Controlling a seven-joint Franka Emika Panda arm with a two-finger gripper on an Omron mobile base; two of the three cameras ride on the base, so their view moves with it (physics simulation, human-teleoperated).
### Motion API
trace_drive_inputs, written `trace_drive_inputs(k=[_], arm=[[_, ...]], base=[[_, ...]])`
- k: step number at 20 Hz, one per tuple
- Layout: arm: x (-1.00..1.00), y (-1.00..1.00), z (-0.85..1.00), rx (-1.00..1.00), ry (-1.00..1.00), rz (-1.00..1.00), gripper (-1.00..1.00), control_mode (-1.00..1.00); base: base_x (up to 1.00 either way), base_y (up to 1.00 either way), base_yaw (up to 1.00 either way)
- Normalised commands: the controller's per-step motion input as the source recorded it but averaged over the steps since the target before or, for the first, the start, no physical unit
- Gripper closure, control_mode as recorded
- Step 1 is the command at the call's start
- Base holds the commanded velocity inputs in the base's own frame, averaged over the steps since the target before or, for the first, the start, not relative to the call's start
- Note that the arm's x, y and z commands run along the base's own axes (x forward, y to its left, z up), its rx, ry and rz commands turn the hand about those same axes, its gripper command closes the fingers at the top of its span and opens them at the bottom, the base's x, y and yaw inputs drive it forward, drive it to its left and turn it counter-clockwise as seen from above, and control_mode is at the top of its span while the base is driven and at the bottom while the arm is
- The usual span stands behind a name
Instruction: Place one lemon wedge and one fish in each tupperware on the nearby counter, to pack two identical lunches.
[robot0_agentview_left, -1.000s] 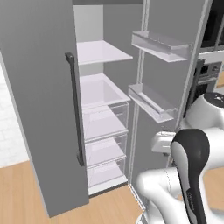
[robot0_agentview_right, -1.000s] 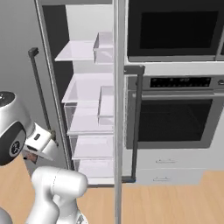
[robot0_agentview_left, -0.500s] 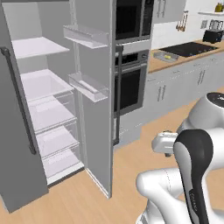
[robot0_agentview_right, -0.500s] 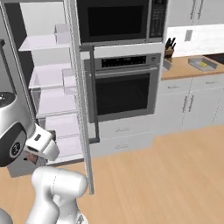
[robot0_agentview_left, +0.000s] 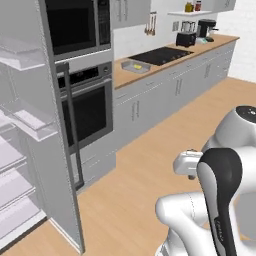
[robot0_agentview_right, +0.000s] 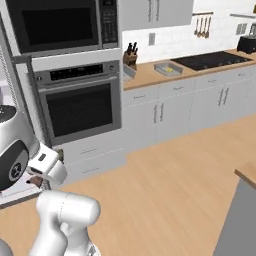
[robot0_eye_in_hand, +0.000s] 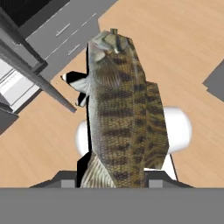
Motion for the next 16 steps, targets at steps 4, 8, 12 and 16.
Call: trace_drive_inputs(k=[4, 8, 12, 16], arm=[[0.0, 0.0, 0.0, 0.0, 0.0, 0.0, 1.0, 1.0], [0.0, 0.0, 0.0, 0.0, 0.0, 0.0, 1.0, 1.0], [0.0, 0.0, 0.0, 0.0, 0.0, 0.0, 1.0, 1.0], [0.0, 0.0, 0.0, 0.0, 0.0, 0.0, 1.0, 1.0]], base=[[1.0, -0.26, -0.19], [1.0, 0.0, -0.04], [1.0, 0.0, -0.02], [1.0, -0.1, -0.05]])
